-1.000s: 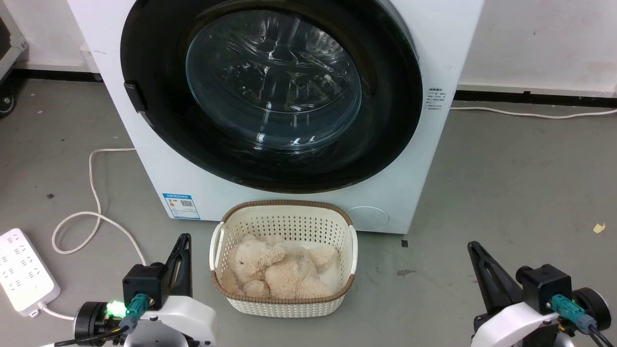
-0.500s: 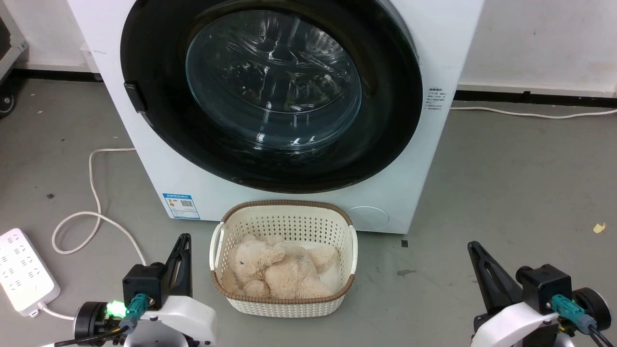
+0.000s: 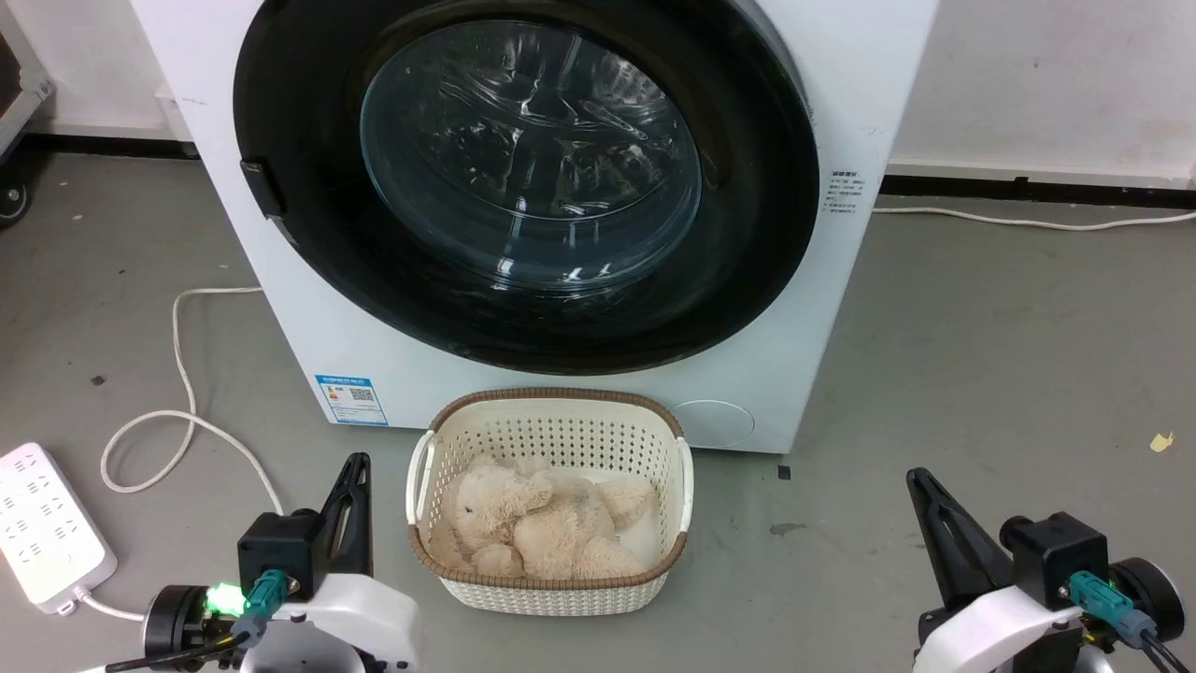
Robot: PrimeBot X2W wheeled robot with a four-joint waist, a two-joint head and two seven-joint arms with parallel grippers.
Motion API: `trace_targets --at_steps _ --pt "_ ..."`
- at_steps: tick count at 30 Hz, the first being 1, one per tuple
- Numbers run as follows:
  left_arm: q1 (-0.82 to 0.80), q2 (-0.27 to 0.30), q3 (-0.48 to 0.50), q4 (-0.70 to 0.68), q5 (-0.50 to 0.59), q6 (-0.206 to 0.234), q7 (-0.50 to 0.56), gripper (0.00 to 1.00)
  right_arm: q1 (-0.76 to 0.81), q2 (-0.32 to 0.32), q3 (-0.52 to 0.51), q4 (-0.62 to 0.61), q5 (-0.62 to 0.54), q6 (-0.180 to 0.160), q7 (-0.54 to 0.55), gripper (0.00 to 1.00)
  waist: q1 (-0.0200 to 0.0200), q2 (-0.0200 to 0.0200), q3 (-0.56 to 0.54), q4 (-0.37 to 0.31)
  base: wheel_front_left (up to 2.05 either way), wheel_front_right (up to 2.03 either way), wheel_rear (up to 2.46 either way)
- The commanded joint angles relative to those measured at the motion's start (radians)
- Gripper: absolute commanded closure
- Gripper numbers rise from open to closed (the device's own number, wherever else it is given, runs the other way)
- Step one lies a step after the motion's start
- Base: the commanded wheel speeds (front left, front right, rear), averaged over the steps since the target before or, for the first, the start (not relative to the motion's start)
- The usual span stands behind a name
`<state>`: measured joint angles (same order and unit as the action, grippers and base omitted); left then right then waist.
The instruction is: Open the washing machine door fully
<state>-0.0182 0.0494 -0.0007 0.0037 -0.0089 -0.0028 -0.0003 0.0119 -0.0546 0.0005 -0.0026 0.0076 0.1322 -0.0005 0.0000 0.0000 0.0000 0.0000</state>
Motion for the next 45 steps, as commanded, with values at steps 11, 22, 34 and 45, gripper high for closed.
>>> trace_targets --at_steps 11,22,34,45 --pt "0.018 0.001 0.001 -0.004 0.009 0.003 0.000 1.00 -0.012 0.004 0.000 0.003 -0.008 -0.002 0.000 1.00 0.0000 0.0000 0.000 0.000 0.00 0.00 0.00" --pt "0.018 0.001 0.001 -0.004 0.009 0.003 0.000 1.00 -0.012 0.004 0.000 0.003 -0.008 -0.002 0.000 1.00 0.0000 0.0000 0.000 0.000 0.00 0.00 0.00" --pt "0.018 0.001 0.001 -0.004 0.009 0.003 0.000 1.00 -0.012 0.004 0.000 0.003 -0.008 -0.002 0.000 1.00 0.0000 0.0000 0.000 0.000 0.00 0.00 0.00" --pt "0.003 0.000 -0.009 0.000 -0.010 0.005 -0.014 0.00 0.005 0.000 -0.004 0.000 0.011 0.000 -0.014 0.00 0.0000 0.0000 0.001 -0.003 0.00 0.00 0.00"
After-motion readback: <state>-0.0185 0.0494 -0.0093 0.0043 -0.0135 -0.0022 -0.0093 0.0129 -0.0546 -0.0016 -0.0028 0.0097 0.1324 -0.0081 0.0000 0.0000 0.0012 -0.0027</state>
